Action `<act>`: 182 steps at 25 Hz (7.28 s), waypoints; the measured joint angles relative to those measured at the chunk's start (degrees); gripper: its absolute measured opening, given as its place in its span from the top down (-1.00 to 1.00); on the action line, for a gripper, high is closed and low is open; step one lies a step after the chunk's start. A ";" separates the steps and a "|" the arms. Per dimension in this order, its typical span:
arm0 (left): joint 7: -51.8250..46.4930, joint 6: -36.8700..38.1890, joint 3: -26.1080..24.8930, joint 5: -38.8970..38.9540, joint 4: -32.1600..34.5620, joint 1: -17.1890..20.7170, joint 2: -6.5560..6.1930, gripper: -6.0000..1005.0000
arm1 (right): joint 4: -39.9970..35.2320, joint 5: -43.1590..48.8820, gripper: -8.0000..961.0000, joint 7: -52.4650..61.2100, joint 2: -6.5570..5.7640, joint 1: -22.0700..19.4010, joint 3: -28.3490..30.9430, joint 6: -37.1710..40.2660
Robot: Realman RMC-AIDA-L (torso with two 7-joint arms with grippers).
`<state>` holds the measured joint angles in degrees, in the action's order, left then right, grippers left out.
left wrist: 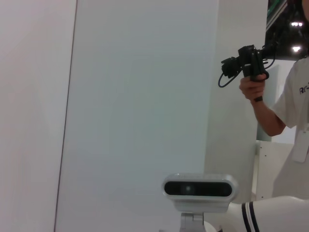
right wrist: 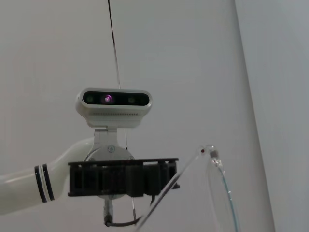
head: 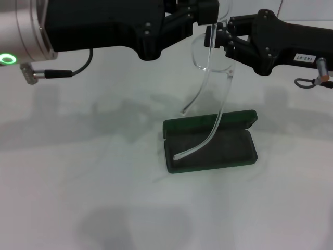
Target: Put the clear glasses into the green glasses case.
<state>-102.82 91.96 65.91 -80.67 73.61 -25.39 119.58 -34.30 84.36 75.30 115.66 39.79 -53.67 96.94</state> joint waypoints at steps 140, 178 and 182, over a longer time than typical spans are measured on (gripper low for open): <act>19.29 13.83 -0.16 20.63 -25.01 -1.10 -0.13 0.88 | 18.32 -31.32 0.74 -11.93 0.53 7.74 -6.04 3.31; 20.80 13.09 -2.76 20.30 -28.39 -1.66 -0.23 0.88 | 14.30 -31.35 0.74 -14.42 0.53 8.19 -23.45 -0.47; 20.82 13.10 -2.81 20.23 -28.53 -1.71 -0.26 0.88 | 14.27 -31.34 0.74 -14.87 0.53 8.28 -23.93 -0.65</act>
<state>-82.01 105.07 63.10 -60.44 45.08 -27.10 119.32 -20.03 53.02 60.43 116.19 48.07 -77.60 96.29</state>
